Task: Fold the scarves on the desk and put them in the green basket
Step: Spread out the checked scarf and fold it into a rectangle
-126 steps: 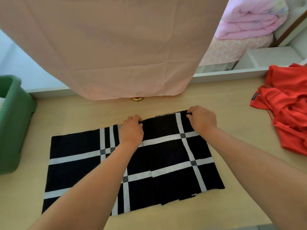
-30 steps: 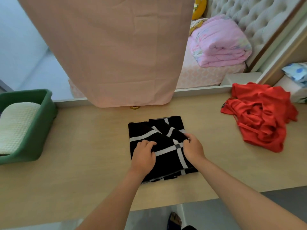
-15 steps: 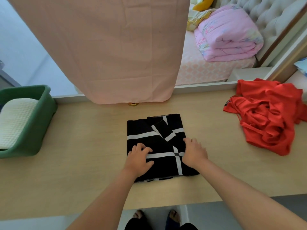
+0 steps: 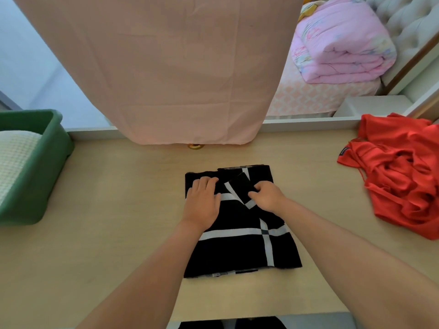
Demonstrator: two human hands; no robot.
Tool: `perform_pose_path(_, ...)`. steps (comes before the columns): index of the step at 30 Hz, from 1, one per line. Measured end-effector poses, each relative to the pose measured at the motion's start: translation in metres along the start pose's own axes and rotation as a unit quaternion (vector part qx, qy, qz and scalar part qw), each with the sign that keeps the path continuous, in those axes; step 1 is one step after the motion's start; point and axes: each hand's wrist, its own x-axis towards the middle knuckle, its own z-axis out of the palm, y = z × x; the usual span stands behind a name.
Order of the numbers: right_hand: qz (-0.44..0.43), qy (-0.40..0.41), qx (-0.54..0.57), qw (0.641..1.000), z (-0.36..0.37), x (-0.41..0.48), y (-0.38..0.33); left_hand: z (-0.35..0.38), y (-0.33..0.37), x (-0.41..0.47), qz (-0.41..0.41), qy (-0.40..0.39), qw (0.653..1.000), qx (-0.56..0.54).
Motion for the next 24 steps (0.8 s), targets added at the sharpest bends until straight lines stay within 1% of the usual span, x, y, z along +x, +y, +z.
perform_pose_path(2, -0.021, 0.064, 0.072, 0.995, -0.008, -0.001, -0.002, 0.001, 0.001, 0.002, -0.017, -0.010, 1.000, -0.012)
perform_pose_path(4, -0.028, 0.138, 0.128, 0.982, -0.017, -0.004, -0.003, 0.007, 0.001, 0.004, -0.027, -0.033, 0.999, -0.021)
perform_pose_path(6, -0.002, 0.186, 0.133, 0.974, -0.022, -0.003, 0.005, 0.016, 0.001, 0.003, -0.014, -0.075, 0.997, -0.012)
perform_pose_path(7, 0.024, 0.195, 0.106, 0.975, -0.023, -0.002, 0.010, 0.022, 0.000, 0.003, -0.005, -0.103, 0.995, 0.001)
perform_pose_path(9, 0.075, 0.187, 0.040, 0.979, -0.022, 0.001, 0.020, 0.033, -0.005, 0.001, -0.007, -0.157, 0.987, 0.029)
perform_pose_path(11, 0.103, 0.167, 0.016, 0.980, -0.021, 0.003, 0.027, 0.037, -0.009, 0.001, -0.021, -0.173, 0.984, 0.039)
perform_pose_path(13, 0.097, 0.152, -0.004, 0.984, -0.020, 0.003, 0.030, 0.035, -0.008, 0.006, -0.029, -0.150, 0.988, 0.028)
perform_pose_path(15, 0.067, 0.160, -0.046, 0.984, -0.021, 0.006, 0.027, 0.028, -0.007, 0.018, -0.032, -0.099, 0.995, 0.004)
perform_pose_path(16, 0.053, 0.166, -0.046, 0.984, -0.022, 0.008, 0.023, 0.025, -0.008, 0.026, -0.030, -0.079, 0.996, 0.000)
perform_pose_path(18, 0.041, 0.160, -0.002, 0.986, -0.023, 0.015, 0.012, 0.020, -0.012, 0.040, -0.019, -0.072, 0.997, -0.004)
perform_pose_path(20, 0.035, 0.132, 0.008, 0.991, -0.024, 0.023, 0.003, 0.017, -0.018, 0.049, -0.009, -0.100, 0.995, -0.031)
perform_pose_path(22, 0.007, 0.114, 0.021, 0.993, -0.026, 0.029, -0.002, 0.017, -0.022, 0.052, 0.005, -0.121, 0.991, -0.052)
perform_pose_path(23, -0.015, 0.124, 0.060, 0.990, -0.027, 0.030, -0.004, 0.017, -0.024, 0.051, 0.011, -0.126, 0.990, -0.058)
perform_pose_path(24, -0.035, 0.153, 0.106, 0.982, -0.029, 0.031, -0.005, 0.018, -0.025, 0.050, 0.012, -0.127, 0.990, -0.063)
